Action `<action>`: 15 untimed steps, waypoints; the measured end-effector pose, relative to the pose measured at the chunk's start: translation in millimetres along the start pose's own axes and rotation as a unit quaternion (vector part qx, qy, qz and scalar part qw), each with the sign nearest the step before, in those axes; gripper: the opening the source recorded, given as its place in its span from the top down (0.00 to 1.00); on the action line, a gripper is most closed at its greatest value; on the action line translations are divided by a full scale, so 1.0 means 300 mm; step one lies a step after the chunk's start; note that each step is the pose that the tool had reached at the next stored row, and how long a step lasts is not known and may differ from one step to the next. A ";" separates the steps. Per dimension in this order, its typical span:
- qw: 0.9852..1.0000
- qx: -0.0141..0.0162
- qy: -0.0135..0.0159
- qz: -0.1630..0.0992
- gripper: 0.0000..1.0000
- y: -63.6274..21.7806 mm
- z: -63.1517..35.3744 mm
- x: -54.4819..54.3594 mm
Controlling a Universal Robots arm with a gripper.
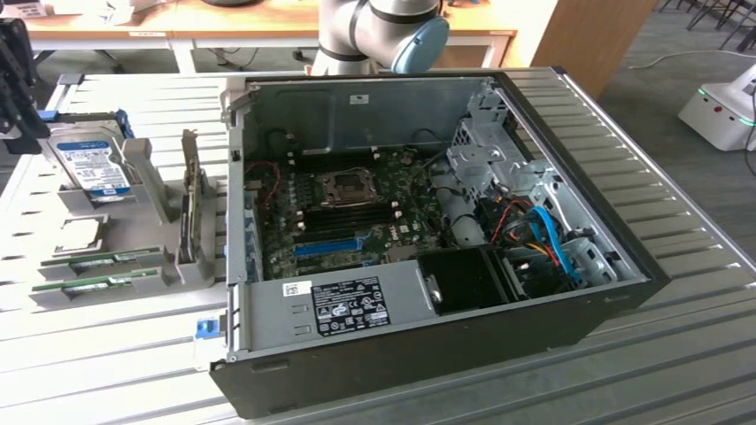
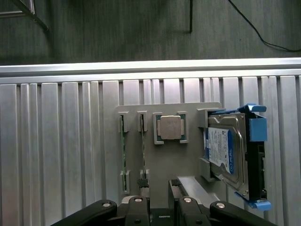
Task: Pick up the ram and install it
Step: 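Pick up the ram and move it above insertion slot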
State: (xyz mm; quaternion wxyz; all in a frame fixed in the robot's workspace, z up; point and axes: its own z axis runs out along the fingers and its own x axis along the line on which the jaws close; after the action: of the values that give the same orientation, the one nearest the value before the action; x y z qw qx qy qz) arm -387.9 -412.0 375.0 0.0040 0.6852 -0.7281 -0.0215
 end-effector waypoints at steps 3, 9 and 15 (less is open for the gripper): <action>1.000 0.000 0.000 0.000 0.70 -0.001 0.018 0.000; 1.000 0.000 0.000 0.000 0.70 -0.002 0.054 0.001; 1.000 0.000 0.000 0.001 0.70 -0.003 0.091 0.002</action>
State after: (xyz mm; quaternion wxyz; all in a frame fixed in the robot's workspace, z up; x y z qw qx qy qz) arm -387.9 -412.0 347.9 0.0040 0.6846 -0.7286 -0.0215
